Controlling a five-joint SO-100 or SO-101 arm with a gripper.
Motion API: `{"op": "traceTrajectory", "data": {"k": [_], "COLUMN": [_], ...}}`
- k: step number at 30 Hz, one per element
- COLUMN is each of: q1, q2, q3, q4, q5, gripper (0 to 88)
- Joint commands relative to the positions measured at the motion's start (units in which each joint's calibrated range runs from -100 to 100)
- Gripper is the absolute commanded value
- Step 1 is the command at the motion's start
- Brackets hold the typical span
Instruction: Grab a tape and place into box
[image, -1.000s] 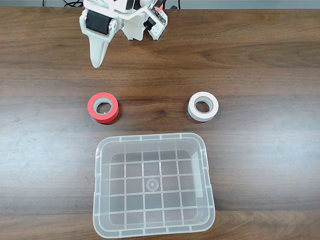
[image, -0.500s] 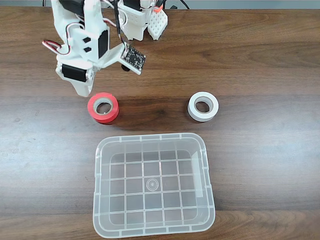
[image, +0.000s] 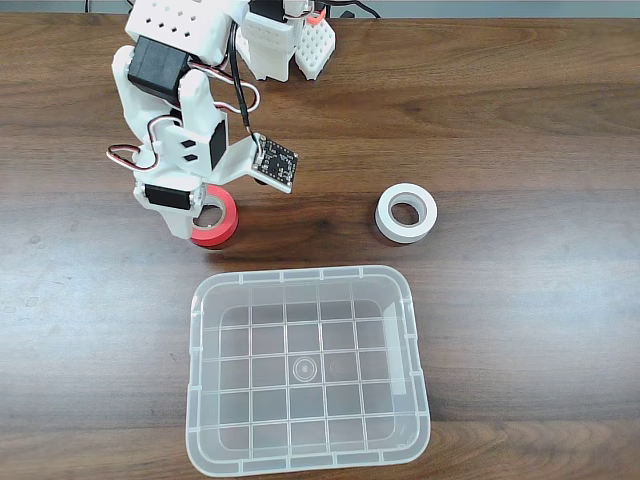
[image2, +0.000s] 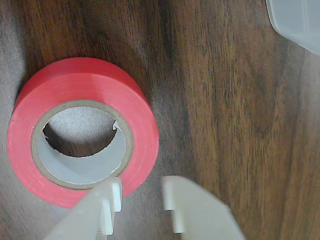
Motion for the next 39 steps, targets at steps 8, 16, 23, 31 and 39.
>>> {"op": "traceTrajectory", "data": {"k": [8,16,23,31,39], "q1": [-1.95,-3.27,-2.90,-2.90,-2.83], "q2": [-0.56,4.11,6.92,8.61,7.41], "q3": [-3.99,-3.90,-3.81,-4.43,-5.48], "q4": [-0.34,-0.26,-0.26,-0.51,2.14], "q5": [-0.12,-0.54,-0.43,-0.43,-0.49], "gripper": [28.0,27.9,27.8,7.5,2.5]}}
